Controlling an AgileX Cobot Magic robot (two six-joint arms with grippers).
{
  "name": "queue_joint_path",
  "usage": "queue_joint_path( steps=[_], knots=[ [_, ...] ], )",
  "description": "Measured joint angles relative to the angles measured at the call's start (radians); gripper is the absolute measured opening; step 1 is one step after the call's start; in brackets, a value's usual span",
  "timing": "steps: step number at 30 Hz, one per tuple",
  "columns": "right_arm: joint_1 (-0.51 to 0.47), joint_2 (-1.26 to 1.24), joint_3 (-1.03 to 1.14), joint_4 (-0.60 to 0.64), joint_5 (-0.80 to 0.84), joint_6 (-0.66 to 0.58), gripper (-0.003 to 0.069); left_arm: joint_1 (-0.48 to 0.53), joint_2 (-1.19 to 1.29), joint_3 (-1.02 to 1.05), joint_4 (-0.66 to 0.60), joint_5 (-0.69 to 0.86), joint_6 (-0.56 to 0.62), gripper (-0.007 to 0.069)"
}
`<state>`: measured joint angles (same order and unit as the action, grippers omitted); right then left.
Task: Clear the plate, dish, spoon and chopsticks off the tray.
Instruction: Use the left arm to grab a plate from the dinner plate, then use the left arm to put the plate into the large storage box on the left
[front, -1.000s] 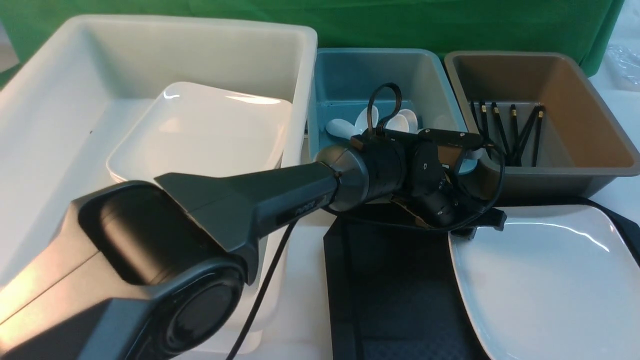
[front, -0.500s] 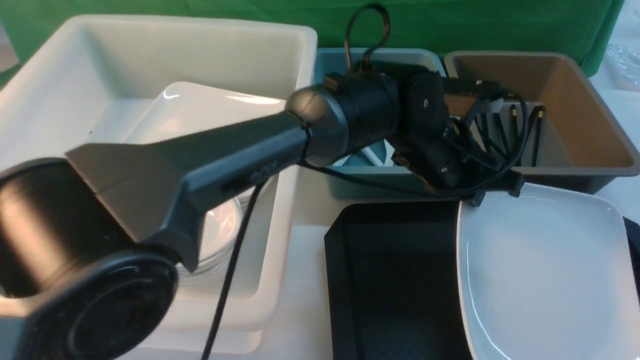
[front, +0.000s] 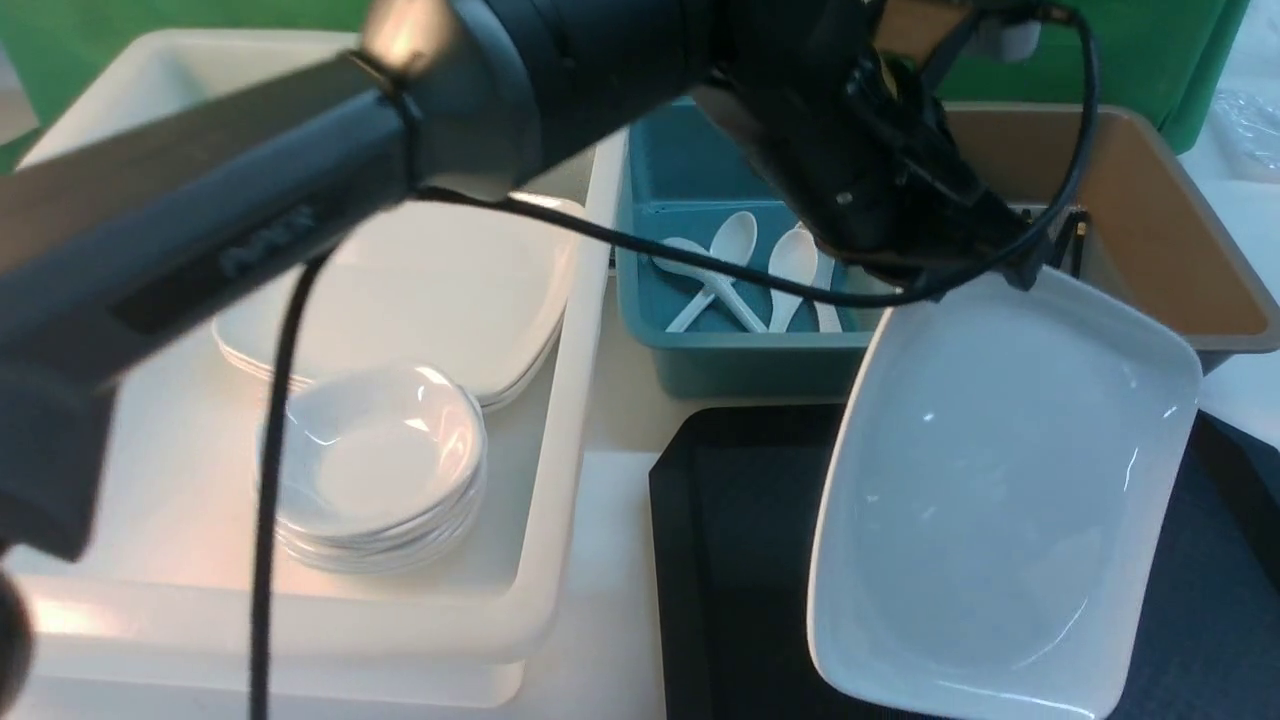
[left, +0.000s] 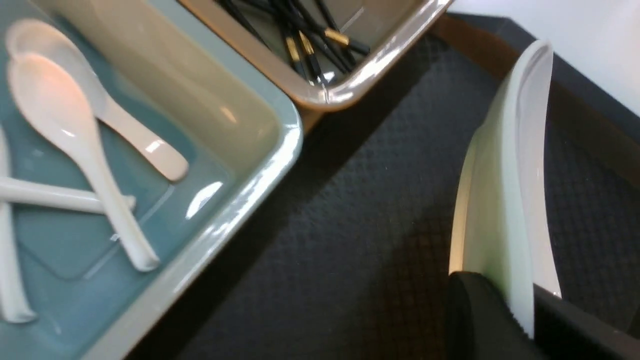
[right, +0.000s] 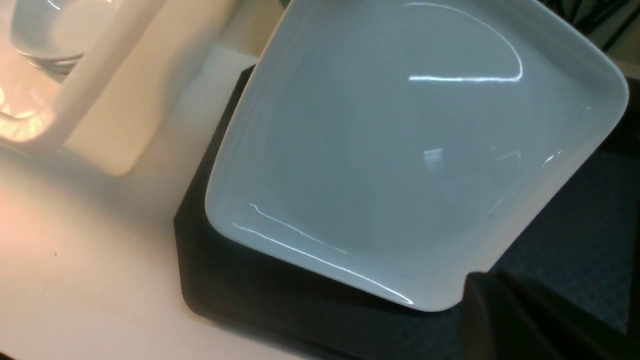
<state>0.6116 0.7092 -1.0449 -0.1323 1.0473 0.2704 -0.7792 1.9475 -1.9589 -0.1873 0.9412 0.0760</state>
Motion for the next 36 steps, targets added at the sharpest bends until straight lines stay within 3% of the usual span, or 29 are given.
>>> queue_joint_path(
  steps=[10,15,19,26,31,33,36],
  knots=[
    [0.000,0.067,-0.053,0.004,-0.015,0.000,0.0027,0.004,-0.087,0.001,0.074,0.048,-0.005,0.0029],
    [0.000,0.124,-0.139,0.009,-0.016,0.000,0.0028,0.067,-0.153,0.001,0.044,0.049,-0.036,0.0029],
    [0.000,0.184,-0.234,0.036,-0.016,-0.046,0.0025,0.171,-0.208,0.001,-0.019,0.049,-0.043,0.0029],
    [0.000,0.379,-0.456,0.171,-0.005,-0.187,0.0022,0.442,-0.307,0.001,-0.153,0.051,-0.019,0.0029],
    [0.000,0.525,-0.595,0.218,0.014,-0.241,0.0022,0.689,-0.353,0.001,-0.205,0.095,0.003,0.0029],
    [0.000,0.552,-0.617,0.233,0.009,-0.254,0.0022,0.737,-0.355,0.001,-0.211,0.108,0.006,0.0029],
    [0.027,0.622,-0.672,0.253,-0.019,-0.294,0.0022,0.907,-0.356,0.012,-0.261,0.129,0.019,0.0029]
  ],
)
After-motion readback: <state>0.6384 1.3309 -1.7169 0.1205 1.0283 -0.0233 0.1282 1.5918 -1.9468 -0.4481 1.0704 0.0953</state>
